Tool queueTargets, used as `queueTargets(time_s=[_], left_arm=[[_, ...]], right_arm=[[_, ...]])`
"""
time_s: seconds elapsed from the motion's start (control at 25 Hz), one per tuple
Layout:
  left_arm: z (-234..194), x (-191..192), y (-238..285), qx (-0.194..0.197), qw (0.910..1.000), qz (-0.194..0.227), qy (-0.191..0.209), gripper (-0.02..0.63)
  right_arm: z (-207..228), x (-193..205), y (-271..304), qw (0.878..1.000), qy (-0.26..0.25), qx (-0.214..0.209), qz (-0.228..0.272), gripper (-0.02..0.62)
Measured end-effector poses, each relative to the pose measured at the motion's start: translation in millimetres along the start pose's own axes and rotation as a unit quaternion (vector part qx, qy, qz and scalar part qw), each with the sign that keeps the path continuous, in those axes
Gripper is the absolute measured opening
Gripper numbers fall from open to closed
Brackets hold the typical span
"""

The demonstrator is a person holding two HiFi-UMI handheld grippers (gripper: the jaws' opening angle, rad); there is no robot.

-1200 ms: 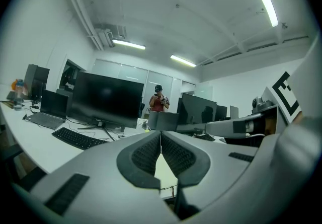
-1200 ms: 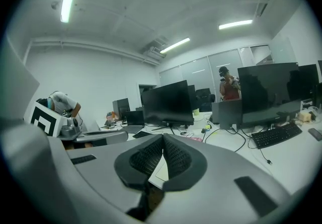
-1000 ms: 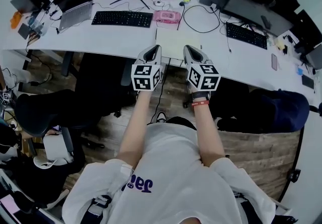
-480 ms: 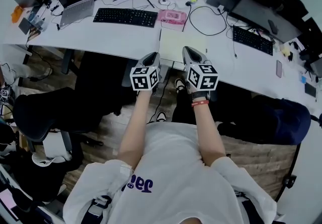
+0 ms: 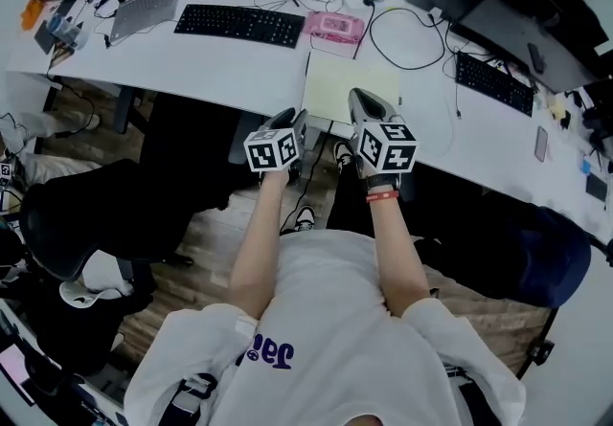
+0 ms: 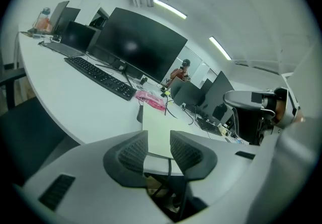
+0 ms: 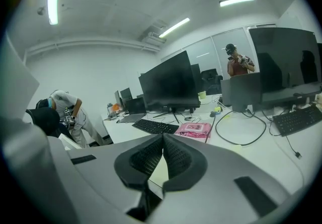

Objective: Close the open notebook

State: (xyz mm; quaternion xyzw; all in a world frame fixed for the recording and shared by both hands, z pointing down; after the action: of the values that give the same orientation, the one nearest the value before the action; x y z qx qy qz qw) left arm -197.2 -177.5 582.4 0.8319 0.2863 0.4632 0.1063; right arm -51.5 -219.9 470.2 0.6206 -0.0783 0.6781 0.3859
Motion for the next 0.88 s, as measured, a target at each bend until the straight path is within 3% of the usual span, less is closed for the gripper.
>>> queueTargets(time_s=[0.16, 0.36, 0.68, 0.88], left_arm=[[-7.9, 5.9, 16.3, -0.008, 0.9996, -0.011, -0.024, 0.156], [-12.4, 5.5, 28.2, -0.014, 0.9984, -0.005, -0.055, 0.239], [-14.7, 20.6, 48.3, -0.008, 0.9964, -0.011, -0.084, 0.268], [-17.3, 30.1, 56.9, -0.001, 0.9909, -0.012, -0.134, 0.268]], right_arm=[[12.9, 7.8, 12.3, 1.0, 0.009, -0.004, -0.011, 0.014], [24.2, 17.3, 25.1, 0.999, 0.019, -0.011, -0.024, 0.015], [34.9, 33.6, 33.9, 0.999, 0.029, -0.021, -0.037, 0.015], [43.8, 39.5, 34.0, 0.999, 0.023, -0.018, -0.045, 0.014]])
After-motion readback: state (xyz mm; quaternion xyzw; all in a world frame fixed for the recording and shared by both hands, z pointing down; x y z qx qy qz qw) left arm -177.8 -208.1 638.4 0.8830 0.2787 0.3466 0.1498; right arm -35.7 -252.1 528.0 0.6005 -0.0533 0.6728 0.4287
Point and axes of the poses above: the fingertips, and each gripper's own axes: y forward along the fingers, z to its right, x out of its underside, the point moved 4 cm from there along -y, backward along the fingers, and after that the axes turned 2 degrees about -y, right-handed, at the moved point
